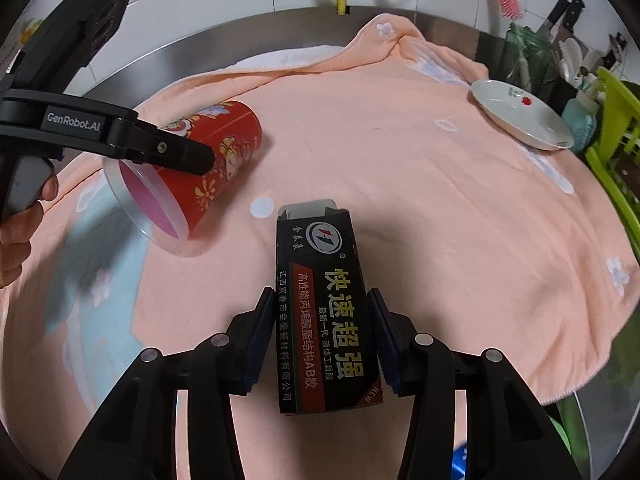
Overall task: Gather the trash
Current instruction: 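Lift and carry the box over the green basket while the left tool carries the red cup, then open the right tool to drop the box while the left tool drops the red cup into the basket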
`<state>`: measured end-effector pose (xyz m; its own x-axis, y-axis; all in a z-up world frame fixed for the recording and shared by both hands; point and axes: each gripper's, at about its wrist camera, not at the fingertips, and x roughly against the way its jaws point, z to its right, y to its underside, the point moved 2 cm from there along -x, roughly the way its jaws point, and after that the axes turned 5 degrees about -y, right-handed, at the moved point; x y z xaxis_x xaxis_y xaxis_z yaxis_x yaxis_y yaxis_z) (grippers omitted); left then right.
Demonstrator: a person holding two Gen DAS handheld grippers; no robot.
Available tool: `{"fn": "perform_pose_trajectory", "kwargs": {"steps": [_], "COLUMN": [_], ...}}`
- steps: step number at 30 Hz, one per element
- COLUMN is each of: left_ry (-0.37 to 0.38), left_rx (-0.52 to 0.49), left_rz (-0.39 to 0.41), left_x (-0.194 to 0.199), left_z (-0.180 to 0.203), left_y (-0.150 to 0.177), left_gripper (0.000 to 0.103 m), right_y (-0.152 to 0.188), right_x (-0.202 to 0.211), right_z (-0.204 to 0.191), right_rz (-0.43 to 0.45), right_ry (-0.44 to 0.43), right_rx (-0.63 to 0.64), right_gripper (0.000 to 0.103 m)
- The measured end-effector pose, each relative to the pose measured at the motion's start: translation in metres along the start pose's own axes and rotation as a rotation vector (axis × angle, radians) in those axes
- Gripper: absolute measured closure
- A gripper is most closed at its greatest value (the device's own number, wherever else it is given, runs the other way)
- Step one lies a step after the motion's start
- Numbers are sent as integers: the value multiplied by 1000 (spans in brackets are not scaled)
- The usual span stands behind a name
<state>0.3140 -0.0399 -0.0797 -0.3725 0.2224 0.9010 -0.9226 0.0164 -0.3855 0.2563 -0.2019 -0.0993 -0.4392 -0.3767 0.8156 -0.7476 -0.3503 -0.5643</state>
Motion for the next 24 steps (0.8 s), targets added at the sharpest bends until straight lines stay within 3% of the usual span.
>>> {"fn": "perform_pose_trajectory", "kwargs": {"steps": [9,24], "left_ry": [104,285], "left_rx": [-81,-285], "left_rz": [7,-23], "left_x": [19,32], "left_z": [57,201], "left_y": [36,104], "left_gripper": [31,31], "right_y": [51,166], "right_x": [60,160], "right_z": [8,56], "right_rz": [47,98], "right_ry": [54,242], "right_rx": [-50,-213], "right_gripper": [58,58]}}
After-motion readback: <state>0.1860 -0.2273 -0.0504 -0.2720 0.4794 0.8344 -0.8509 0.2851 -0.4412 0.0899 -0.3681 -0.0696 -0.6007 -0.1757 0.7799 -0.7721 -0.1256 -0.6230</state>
